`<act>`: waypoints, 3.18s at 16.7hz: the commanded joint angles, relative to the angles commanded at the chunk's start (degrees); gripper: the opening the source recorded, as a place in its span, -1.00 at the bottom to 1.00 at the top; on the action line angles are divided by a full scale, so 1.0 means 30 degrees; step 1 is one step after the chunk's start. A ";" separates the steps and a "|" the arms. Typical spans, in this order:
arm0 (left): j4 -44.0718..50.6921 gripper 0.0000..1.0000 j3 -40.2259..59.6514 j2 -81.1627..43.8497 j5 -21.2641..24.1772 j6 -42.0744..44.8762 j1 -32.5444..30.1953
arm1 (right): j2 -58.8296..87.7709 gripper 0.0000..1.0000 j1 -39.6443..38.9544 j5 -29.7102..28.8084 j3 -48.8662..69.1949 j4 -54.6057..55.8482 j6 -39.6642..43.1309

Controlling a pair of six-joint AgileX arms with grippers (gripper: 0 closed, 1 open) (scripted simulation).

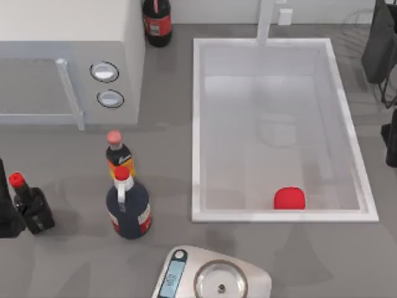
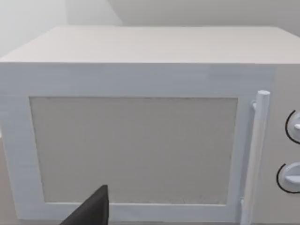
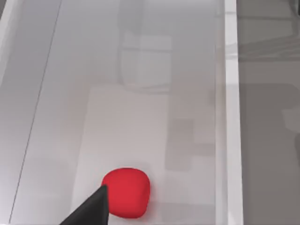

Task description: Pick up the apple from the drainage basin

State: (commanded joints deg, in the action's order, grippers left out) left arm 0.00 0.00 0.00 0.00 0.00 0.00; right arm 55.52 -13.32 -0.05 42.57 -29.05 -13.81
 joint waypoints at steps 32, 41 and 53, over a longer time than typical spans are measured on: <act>0.0000 1.00 0.0000 0.0000 0.0000 0.0000 0.0000 | 2.6276 1.00 -0.4547 -0.0070 1.1075 -0.0700 -0.4790; 0.0000 1.00 0.0000 0.0000 0.0000 0.0000 0.0000 | 2.6518 0.40 -0.4553 -0.0073 1.0933 -0.0414 -0.4795; 0.0000 1.00 0.0000 0.0000 0.0000 0.0000 0.0000 | 2.6518 -1.00 -0.4553 -0.0073 1.0933 -0.0414 -0.4795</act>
State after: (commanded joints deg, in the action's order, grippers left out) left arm 0.00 0.00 0.00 0.00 0.00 0.00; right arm 135.08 -26.98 -0.27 75.37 -30.30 -28.20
